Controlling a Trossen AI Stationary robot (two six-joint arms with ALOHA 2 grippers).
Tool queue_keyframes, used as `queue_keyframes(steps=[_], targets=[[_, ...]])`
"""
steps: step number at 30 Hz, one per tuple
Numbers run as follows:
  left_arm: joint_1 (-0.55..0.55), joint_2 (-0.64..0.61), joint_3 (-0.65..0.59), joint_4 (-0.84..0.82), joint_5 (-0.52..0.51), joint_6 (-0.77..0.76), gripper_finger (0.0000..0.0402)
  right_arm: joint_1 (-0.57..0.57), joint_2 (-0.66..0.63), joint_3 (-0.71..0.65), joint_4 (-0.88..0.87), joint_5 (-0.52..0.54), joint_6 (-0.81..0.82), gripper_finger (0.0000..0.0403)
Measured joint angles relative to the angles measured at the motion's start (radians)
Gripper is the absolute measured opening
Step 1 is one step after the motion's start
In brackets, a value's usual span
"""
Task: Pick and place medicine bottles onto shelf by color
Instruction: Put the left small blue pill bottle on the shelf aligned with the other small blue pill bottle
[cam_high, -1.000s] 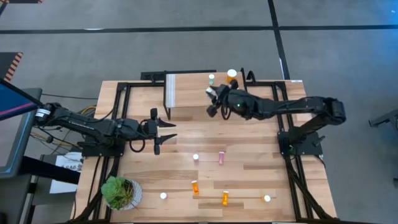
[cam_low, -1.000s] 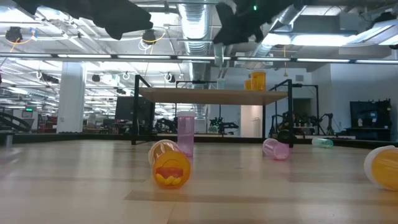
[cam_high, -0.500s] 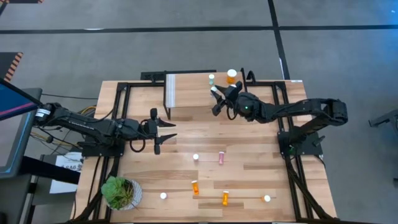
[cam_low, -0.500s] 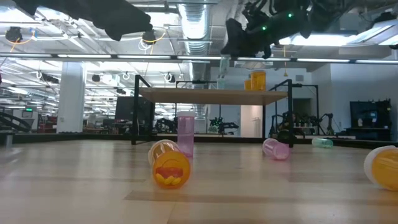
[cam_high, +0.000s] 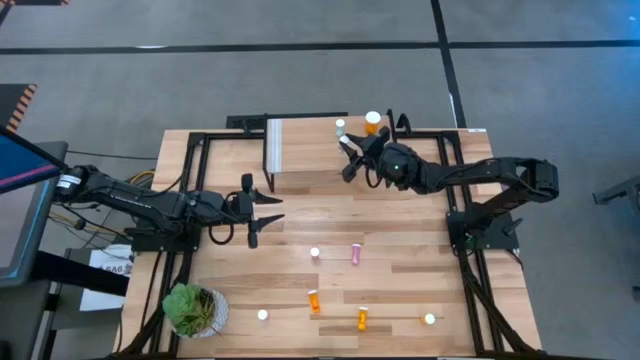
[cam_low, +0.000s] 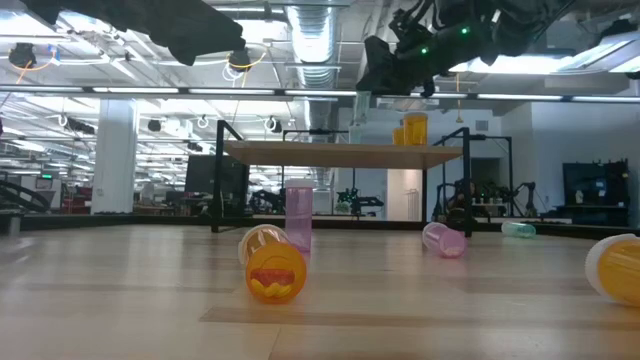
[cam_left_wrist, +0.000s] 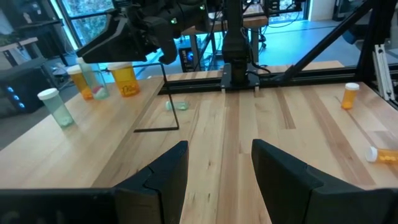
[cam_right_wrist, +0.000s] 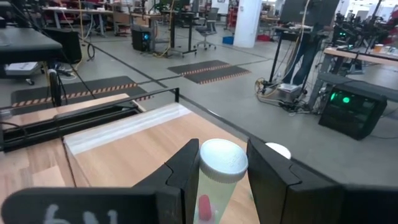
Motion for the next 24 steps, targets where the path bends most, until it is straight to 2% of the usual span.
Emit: queue_keyframes(steps=[6, 12, 16, 24], targets=[[0.0, 0.0, 0.0, 0.0, -0.02, 0.0, 0.0168, 0.002, 0.0, 0.026, -0.022, -0.003, 0.0, 0.0135], [0.0, 0.0, 0.0, 0.0, -0.021, -0.003, 0.0168, 0.016, 0.02, 0.129, -0.169, 0.004, -0.015, 0.0135], [0.0, 0.0, 0.0, 0.0, -0.021, -0.005, 0.0168, 0.007, 0.037, 0.136, -0.201, 0.03, 0.029, 0.0134], [0.0, 0.006, 0.001, -0.003, -0.021, -0.006, 0.0168, -0.013, 0.11, 0.14, -0.178, 0.046, 0.035, 0.0136]])
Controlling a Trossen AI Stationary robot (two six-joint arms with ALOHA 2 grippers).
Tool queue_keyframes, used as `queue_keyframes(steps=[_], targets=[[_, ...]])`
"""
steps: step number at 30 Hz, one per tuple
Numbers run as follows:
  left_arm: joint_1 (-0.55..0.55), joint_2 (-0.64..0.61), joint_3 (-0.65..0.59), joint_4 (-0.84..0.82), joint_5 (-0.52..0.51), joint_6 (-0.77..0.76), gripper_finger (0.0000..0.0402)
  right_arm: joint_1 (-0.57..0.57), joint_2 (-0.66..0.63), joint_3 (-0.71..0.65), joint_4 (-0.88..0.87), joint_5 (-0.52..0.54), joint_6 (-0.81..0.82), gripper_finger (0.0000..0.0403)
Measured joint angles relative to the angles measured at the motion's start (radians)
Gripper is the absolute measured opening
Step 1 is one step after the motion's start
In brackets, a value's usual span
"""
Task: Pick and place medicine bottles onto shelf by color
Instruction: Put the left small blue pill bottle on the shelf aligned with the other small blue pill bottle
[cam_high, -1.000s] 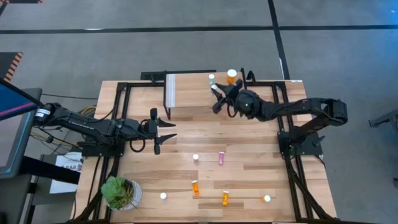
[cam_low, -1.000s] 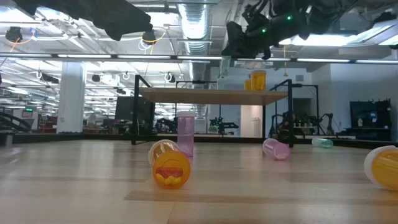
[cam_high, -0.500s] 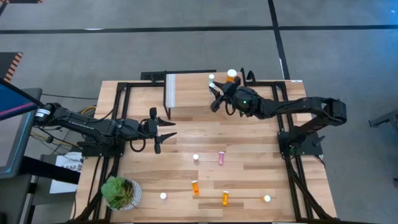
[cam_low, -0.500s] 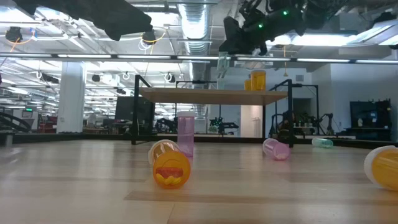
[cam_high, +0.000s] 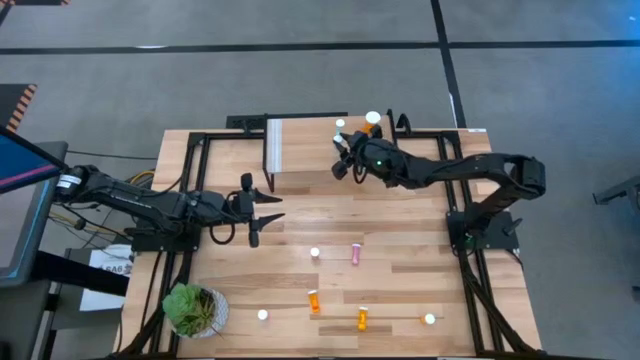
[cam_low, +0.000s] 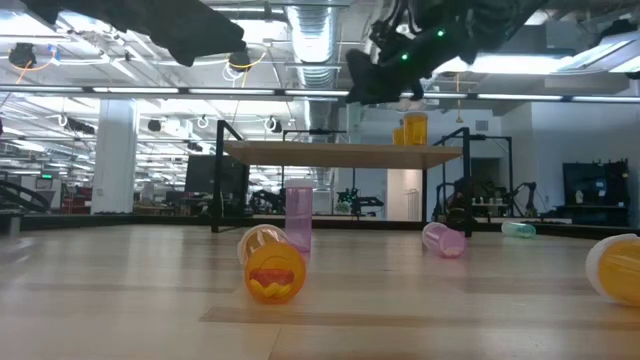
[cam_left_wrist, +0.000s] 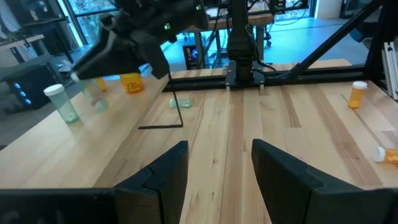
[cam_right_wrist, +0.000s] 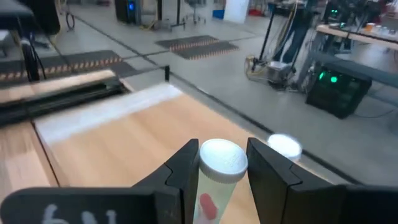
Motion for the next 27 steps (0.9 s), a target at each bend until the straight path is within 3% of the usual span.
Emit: queue_keyframes(steps=[9, 27], targets=[[0.001, 0.016, 0.0, 0.002, -0.002, 0.0, 0.0168, -0.026, 0.068, -0.002, 0.033, 0.001, -0.001, 0.0137], [0.001, 0.016, 0.0, 0.002, -0.003, 0.0, 0.0168, -0.026, 0.061, -0.002, 0.015, 0.0, -0.012, 0.0138]])
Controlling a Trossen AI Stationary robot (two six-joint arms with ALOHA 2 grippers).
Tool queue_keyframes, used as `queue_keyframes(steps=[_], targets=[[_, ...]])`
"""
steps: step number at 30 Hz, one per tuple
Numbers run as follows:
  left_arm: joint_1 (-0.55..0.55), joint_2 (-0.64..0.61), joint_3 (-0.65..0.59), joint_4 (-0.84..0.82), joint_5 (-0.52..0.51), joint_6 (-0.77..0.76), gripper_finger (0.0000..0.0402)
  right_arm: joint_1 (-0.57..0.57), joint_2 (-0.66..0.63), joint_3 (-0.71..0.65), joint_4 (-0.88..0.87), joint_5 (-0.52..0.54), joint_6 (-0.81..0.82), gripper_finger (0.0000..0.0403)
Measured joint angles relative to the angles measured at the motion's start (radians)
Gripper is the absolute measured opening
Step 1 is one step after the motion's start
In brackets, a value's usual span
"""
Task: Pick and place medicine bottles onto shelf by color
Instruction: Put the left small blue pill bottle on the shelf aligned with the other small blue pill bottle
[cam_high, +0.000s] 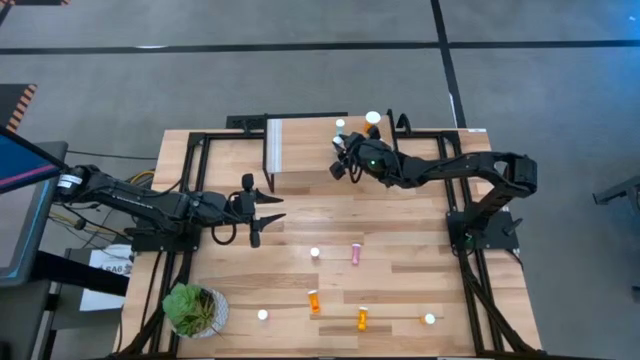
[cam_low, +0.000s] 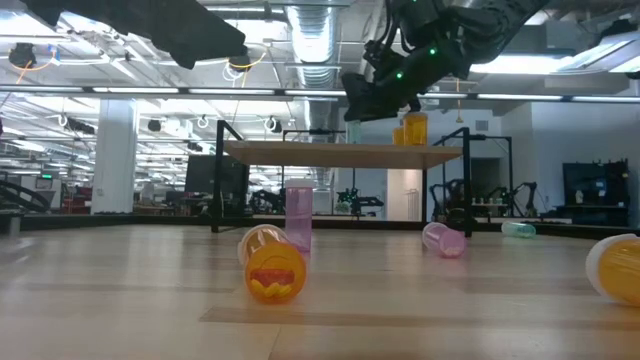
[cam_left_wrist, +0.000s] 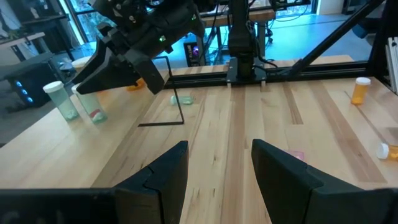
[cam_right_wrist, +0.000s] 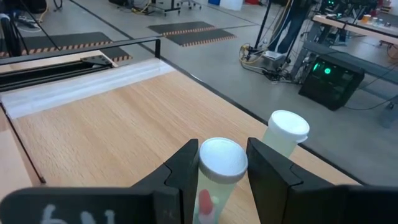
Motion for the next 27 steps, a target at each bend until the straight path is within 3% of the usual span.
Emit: queue_keyframes(steps=[20, 27], targets=[[0.0, 0.0, 0.0, 0.0, 0.0, 0.0, 0.0168, 0.0, -0.001, 0.0, -0.019, 0.03, -0.026, 0.0139], [0.0, 0.0, 0.0, 0.0, 0.0, -0.001, 0.0168, 0.001, 0.0, -0.002, -0.034, 0.029, -0.027, 0.0171]])
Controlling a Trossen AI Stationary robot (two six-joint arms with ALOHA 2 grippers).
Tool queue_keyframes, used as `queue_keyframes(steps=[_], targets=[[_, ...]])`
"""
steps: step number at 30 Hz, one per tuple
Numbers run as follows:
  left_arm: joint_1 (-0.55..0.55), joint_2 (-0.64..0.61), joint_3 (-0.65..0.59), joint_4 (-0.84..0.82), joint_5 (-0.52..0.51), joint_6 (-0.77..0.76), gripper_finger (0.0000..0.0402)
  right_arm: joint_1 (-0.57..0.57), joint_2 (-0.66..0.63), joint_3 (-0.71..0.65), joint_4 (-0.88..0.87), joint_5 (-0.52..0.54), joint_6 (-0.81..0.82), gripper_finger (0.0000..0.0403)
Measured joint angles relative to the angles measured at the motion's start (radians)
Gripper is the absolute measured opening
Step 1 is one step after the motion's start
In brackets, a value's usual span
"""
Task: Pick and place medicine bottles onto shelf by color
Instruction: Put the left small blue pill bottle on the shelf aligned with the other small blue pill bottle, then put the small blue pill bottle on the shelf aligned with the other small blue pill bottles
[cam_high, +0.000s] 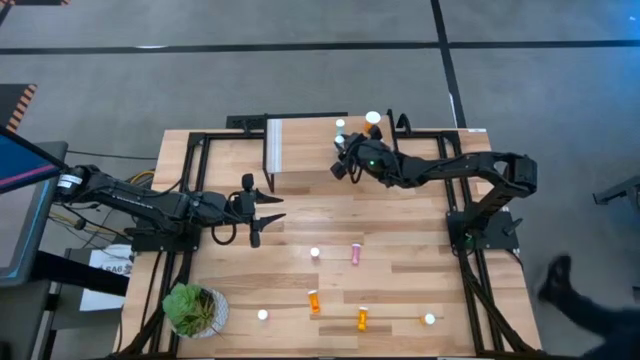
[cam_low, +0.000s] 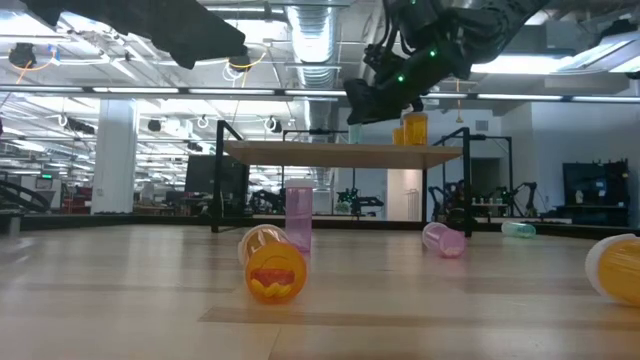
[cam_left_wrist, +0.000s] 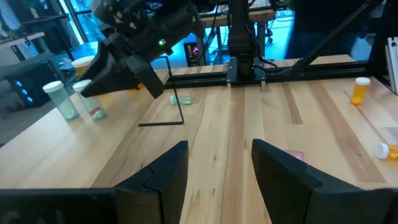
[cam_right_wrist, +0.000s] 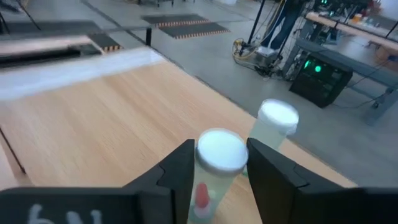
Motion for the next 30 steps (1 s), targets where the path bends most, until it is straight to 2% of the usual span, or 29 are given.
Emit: queue_keyframes(steps=[8, 13, 21, 30], targets=[[0.0, 0.0, 0.0, 0.0, 0.0, 0.007, 0.0168, 0.008, 0.0, 0.0, 0.007, 0.0, 0.004, 0.0239], [0.0, -0.067, 0.0, -0.002, 0.001, 0.014, 0.0168, 0.031, -0.05, 0.0, 0.001, 0.0, 0.004, 0.0255], [-0.001, -0.284, 0.0, -0.039, 0.091, 0.063, 0.0168, 0.112, -0.195, 0.0, 0.013, -0.007, 0.003, 0.0256], [-0.001, -0.659, -0.005, -0.327, 0.177, 0.024, 0.0151, 0.287, -0.367, -0.001, -0.039, -0.012, -0.077, 0.0256]])
